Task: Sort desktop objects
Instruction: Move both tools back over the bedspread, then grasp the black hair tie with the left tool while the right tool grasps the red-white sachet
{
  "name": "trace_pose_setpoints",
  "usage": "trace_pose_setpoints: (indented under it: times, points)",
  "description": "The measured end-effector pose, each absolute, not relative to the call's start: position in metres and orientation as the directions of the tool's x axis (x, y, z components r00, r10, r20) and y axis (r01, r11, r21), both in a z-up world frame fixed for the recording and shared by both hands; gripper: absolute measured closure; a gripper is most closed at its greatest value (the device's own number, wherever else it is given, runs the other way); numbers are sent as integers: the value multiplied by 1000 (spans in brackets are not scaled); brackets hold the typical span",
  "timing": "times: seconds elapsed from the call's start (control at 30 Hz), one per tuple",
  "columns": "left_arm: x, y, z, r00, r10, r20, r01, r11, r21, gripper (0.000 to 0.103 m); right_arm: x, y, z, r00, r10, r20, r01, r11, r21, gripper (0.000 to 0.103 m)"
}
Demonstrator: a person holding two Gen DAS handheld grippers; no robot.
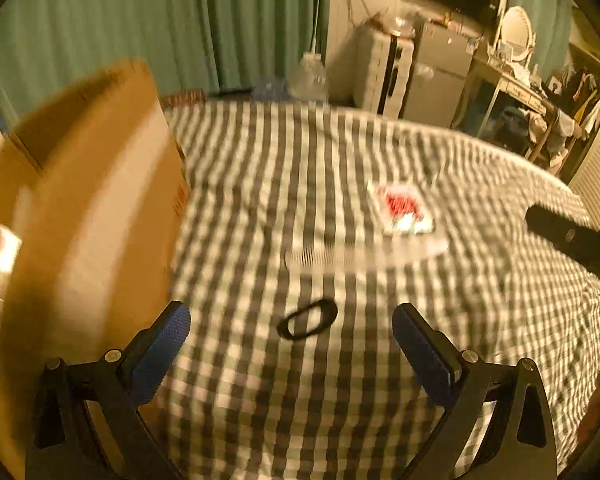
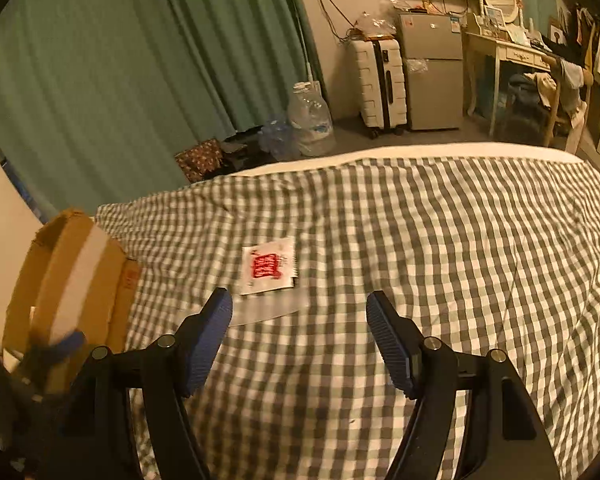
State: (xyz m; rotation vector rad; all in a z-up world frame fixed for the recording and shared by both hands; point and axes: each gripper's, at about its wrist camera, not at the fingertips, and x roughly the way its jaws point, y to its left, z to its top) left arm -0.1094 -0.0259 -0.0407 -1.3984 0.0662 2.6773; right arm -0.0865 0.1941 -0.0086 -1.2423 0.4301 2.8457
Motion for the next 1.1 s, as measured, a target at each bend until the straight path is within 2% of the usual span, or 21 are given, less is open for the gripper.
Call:
trace_pose_setpoints:
  times: [0.23, 0.3, 0.37, 0.43, 0.5, 0.53, 0.57, 0.6, 0.7, 0.87, 0.9, 0.93, 1.0, 1.03, 1.07, 1.1]
  points:
    - [-125, -30, -81, -494, 149, -856, -104, -988, -111, 2, -108, 184, -36, -647, -112, -755, -74, -975, 208, 34]
    - [-130, -33, -92, -458, 150, -876, -86, -988, -125, 19, -123, 177, -39, -640, -112, -760, -56, -980, 191, 34]
    - [-131, -37, -95, -441, 156, -884, -76, -988, -136, 19, -133, 170, -44, -643, -125, -756, -28, -982, 186, 34]
    - [-130, -38, -94, -454, 157, -877, -77, -988, -137, 27, -146, 161, -48, -639, -127, -759, -8, -985, 171, 34]
    - [-129, -39, -93, -466, 137, -874, -69, -991, -118, 53, -158, 152, -56, -630, -130, -766, 16, -988, 155, 34]
    - [-129, -42, -92, -469, 142, -872, -64, -990, -127, 59, -164, 147, -61, -622, -133, -772, 31, -989, 145, 34]
    - [-128, -45, -90, -471, 156, -868, -62, -988, -144, 75, -167, 141, -62, -620, -136, -773, 38, -989, 143, 34]
    - [-128, -49, -89, -469, 178, -865, -58, -984, -171, 86, -171, 138, -66, -616, -137, -776, 42, -989, 141, 34]
    - [-128, -57, -87, -463, 230, -856, -49, -971, -235, 96, -183, 132, -77, -604, -171, -778, 43, -982, 182, 34]
    - [-135, -46, -81, -501, 233, -834, -73, -971, -228, 96, -198, 134, -94, -573, -170, -802, -21, -975, 222, 34]
    - [-136, -46, -79, -509, 238, -827, -75, -970, -232, 96, -197, 136, -95, -576, -164, -801, -31, -975, 222, 39]
    - [-138, -45, -80, -506, 248, -826, -80, -967, -241, 96, -195, 137, -95, -576, -132, -807, -41, -981, 189, 57]
    - [-140, -45, -82, -508, 234, -829, -70, -970, -231, 96, -190, 141, -92, -586, -146, -797, -23, -980, 196, 74]
    - [-140, -47, -82, -506, 238, -829, -69, -969, -236, 96, -185, 142, -89, -588, -154, -794, -15, -979, 202, 91]
    - [-143, -44, -83, -509, 232, -829, -64, -971, -232, 96, -179, 145, -87, -587, -148, -796, -9, -982, 189, 96]
    - [-141, -44, -82, -512, 233, -827, -66, -970, -233, 96, -175, 145, -84, -589, -140, -796, -5, -984, 176, 96]
